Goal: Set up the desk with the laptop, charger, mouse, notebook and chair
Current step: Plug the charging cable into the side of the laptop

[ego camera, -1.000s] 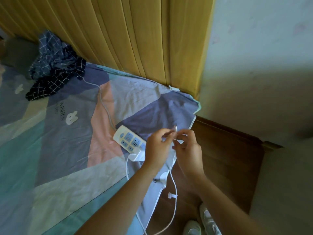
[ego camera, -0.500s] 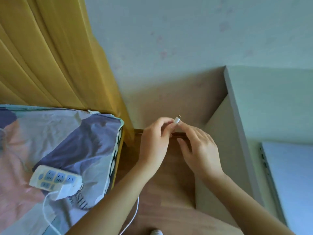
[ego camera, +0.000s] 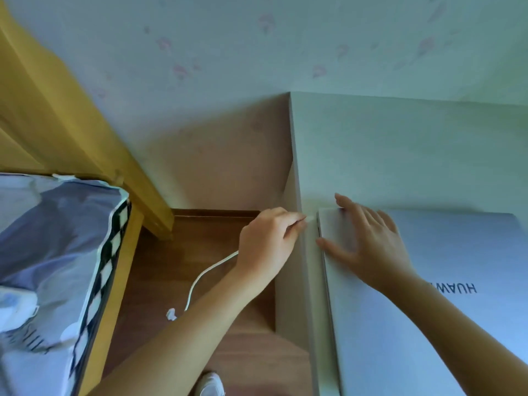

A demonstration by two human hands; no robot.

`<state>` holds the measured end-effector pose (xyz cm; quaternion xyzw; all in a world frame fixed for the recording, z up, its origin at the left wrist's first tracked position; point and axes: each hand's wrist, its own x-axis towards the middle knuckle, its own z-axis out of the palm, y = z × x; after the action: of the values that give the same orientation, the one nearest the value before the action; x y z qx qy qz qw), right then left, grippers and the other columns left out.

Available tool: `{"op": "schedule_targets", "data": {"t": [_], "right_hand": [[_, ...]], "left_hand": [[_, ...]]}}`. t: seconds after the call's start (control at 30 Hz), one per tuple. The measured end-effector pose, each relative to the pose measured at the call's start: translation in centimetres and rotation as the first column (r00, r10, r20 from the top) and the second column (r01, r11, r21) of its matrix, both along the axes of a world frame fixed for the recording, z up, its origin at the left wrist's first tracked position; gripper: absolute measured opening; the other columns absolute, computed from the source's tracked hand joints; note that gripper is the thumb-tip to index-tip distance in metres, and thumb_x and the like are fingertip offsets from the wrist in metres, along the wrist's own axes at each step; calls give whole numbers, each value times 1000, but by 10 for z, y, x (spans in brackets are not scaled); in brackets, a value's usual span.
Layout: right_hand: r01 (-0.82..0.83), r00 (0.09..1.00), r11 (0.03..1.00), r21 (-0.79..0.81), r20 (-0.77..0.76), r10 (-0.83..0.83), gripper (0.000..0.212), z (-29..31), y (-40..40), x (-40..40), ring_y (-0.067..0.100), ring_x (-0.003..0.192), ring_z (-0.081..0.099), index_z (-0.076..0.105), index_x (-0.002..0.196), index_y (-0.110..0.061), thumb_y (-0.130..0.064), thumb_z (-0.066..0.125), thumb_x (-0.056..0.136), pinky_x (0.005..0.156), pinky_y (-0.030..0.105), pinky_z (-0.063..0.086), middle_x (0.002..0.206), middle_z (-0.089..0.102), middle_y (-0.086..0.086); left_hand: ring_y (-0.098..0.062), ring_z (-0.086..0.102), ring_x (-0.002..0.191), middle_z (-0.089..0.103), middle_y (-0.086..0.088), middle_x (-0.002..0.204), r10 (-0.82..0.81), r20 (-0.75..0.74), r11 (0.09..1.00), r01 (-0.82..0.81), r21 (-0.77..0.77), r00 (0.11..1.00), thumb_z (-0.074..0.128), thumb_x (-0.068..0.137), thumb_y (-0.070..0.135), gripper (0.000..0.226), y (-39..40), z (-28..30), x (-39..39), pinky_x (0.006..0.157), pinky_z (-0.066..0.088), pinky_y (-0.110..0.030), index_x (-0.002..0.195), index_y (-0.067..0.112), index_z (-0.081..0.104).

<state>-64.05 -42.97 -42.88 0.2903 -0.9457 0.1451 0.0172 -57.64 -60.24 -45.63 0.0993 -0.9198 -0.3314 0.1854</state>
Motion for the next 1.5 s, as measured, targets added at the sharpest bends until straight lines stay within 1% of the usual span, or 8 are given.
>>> {"op": "schedule_targets", "data": {"t": [0.07, 0.17, 0.3, 0.67, 0.83, 1.03, 1.4, 1.5], "right_hand": [[-18, 998, 999, -43, 59, 21, 81, -3, 1, -1, 19, 127, 47, 30, 142, -24, -66, 46, 74, 110, 58, 23, 132, 55, -2], [-68, 997, 997, -40, 16, 69, 77, -11, 1, -6, 18, 129, 43, 35, 140, -27, -65, 44, 74, 108, 64, 16, 132, 55, -3], [-89, 996, 996, -33, -32, 88, 68, -15, 1, -7, 19, 128, 45, 50, 130, -24, -65, 46, 76, 106, 68, 17, 130, 56, -4], [-93, 994, 994, -63, -58, 90, 65, -14, 1, -6, 16, 123, 47, 52, 127, -24, -63, 47, 75, 107, 67, 16, 125, 56, -6], [-90, 995, 994, -61, -58, 87, 66, -15, 0, -7, 17, 122, 47, 52, 127, -24, -64, 47, 75, 109, 66, 15, 125, 56, -6], [-90, 995, 994, -59, -45, 87, 67, -14, 1, -7, 17, 123, 47, 50, 128, -25, -64, 47, 74, 110, 64, 14, 127, 55, -5], [-94, 995, 995, -40, -32, 93, 67, -12, 0, -7, 20, 121, 49, 50, 129, -24, -62, 48, 74, 107, 65, 19, 126, 56, -4], [-96, 995, 995, -34, -28, 95, 66, -11, 1, -7, 19, 121, 48, 50, 129, -25, -62, 48, 74, 106, 65, 20, 125, 56, -4]], "left_hand": [[-13, 60, 76, 65, 10, 76, 8, -32, 1000, -9, -28, 999, 62, 89, 43, 20, 4, -7, -1, 51, 48, -29, 97, 30, 75], [-15, 59, 75, 67, 10, 77, 6, -67, 998, -10, -69, 998, 67, 87, 38, 15, 3, -14, -3, 49, 48, -32, 96, 30, 76], [-15, 56, 74, 68, 11, 80, 2, -99, 997, -10, -79, 995, 73, 84, 25, 13, 5, -18, -7, 49, 48, -34, 96, 28, 77], [-20, 55, 75, 67, 0, 79, -83, -230, 997, 80, -25, 970, 72, 85, 13, 12, 0, -29, -13, 63, 49, -33, 96, 11, 77], [-21, 48, 69, 57, -5, 70, -147, -253, 986, 123, -108, 956, 73, 81, -2, 15, 0, -27, -17, 63, 42, -25, 93, 6, 76], [-15, 44, 69, 55, -4, 70, -107, -273, 994, 106, -19, 956, 72, 84, 3, 11, -5, -31, -14, 68, 37, -19, 94, 5, 76], [-16, 45, 71, 56, -6, 71, -92, -315, 991, 118, 65, 945, 70, 84, 0, 14, -5, -38, -21, 68, 38, -20, 95, 5, 76], [-17, 47, 71, 57, -7, 71, -95, -322, 990, 123, 67, 942, 69, 83, -4, 15, -6, -37, -23, 65, 41, -25, 94, 4, 76]]}}
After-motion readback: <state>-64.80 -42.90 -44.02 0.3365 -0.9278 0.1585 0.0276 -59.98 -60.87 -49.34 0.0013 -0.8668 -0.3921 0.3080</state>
